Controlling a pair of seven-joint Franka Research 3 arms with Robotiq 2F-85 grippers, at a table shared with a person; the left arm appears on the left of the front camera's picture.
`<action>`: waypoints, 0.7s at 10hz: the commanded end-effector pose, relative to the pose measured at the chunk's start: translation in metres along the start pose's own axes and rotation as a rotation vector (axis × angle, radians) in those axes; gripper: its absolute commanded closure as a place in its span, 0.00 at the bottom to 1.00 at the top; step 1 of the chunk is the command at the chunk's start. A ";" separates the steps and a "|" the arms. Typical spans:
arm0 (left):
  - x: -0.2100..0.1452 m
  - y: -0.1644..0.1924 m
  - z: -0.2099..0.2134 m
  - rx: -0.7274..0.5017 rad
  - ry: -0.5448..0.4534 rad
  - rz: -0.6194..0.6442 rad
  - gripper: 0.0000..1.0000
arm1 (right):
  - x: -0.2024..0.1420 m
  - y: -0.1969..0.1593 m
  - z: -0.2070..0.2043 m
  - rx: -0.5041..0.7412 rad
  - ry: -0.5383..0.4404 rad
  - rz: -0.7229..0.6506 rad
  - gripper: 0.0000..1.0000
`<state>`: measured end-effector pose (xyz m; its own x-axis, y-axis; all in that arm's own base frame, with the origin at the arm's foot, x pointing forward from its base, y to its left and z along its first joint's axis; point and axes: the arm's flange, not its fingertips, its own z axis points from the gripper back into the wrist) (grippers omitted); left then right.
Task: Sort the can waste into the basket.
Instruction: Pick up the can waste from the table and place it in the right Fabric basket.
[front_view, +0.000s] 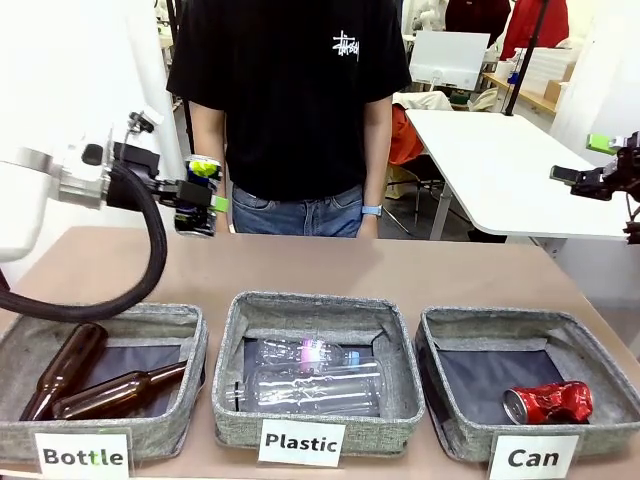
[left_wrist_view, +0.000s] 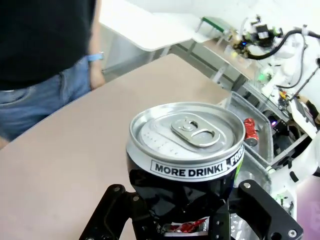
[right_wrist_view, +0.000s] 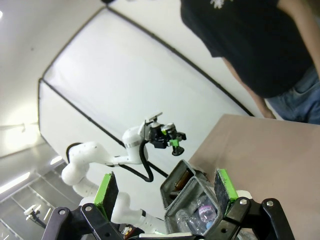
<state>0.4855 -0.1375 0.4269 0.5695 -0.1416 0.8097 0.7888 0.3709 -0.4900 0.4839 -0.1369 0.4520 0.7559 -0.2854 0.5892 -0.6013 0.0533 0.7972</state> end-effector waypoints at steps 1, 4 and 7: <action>-0.017 -0.090 -0.080 -0.100 0.100 -0.078 1.00 | 0.000 0.028 0.011 -0.066 0.073 -0.050 0.00; -0.004 -0.151 -0.210 -0.221 0.245 -0.252 1.00 | -0.009 0.065 0.092 -0.282 0.154 -0.061 0.00; 0.026 -0.208 -0.350 -0.313 0.292 -0.406 1.00 | -0.044 0.095 0.196 -0.520 0.146 -0.043 0.00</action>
<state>0.3888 -0.5017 0.4333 0.2499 -0.4592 0.8525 0.9558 -0.0237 -0.2930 0.3488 -0.3005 0.4808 0.8263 -0.1836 0.5325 -0.4029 0.4680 0.7865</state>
